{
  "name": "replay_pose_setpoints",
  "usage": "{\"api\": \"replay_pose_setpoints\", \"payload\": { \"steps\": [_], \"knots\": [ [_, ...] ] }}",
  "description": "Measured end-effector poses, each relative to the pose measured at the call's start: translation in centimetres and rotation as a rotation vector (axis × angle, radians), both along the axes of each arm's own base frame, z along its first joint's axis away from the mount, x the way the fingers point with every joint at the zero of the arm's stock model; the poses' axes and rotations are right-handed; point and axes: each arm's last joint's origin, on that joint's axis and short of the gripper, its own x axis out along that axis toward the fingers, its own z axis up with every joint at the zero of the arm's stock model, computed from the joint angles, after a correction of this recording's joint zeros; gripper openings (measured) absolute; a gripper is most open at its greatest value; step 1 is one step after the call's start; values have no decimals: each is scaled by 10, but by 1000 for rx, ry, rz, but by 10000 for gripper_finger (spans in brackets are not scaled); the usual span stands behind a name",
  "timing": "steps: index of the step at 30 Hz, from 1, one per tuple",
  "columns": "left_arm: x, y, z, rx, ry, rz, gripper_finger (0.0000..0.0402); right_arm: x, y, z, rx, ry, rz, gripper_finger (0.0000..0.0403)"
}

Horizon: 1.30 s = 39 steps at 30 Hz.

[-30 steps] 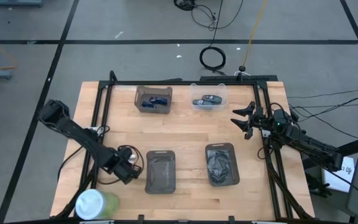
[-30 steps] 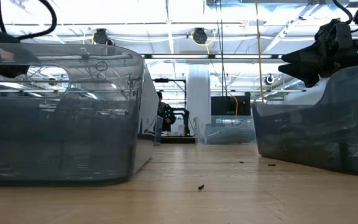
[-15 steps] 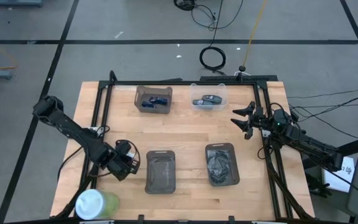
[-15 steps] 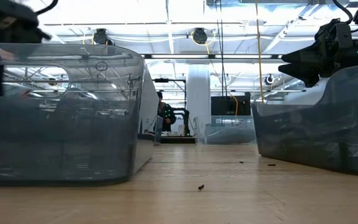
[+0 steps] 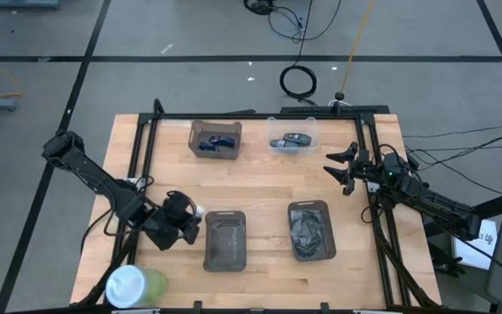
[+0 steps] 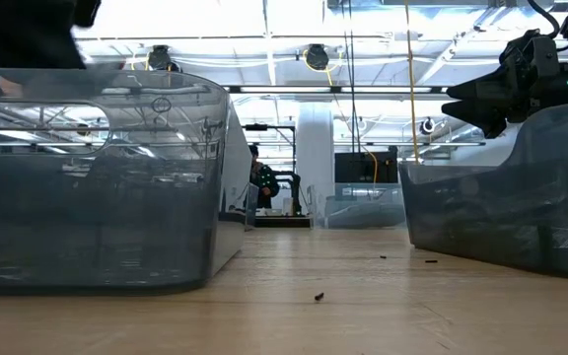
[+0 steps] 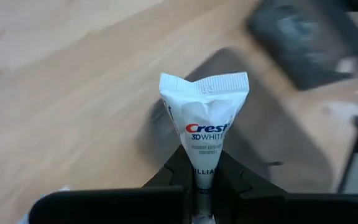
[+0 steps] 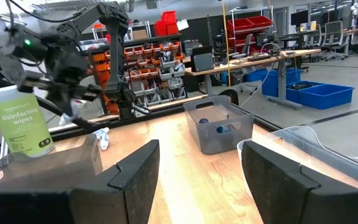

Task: Pick & Place Travel size toiletries
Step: Put the bottom white toothpaste into the bottom left black bin

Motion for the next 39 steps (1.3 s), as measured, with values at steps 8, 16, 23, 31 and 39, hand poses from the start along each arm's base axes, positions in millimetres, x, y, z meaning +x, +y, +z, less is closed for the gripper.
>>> {"api": "replay_pose_setpoints", "payload": {
  "steps": [8,16,23,31,39],
  "knots": [
    [21,-8,20,148,-226,-220,21,0,0,0,0,0,0,218],
    [35,7,22,163,-251,-176,21,0,0,0,0,0,0,217],
    [57,19,0,38,-131,-233,21,0,0,0,0,0,0,216],
    [77,21,-3,-37,-68,-391,21,0,0,0,0,0,0,218],
    [93,24,13,21,151,-399,21,0,0,0,0,0,0,217]
  ]
}}
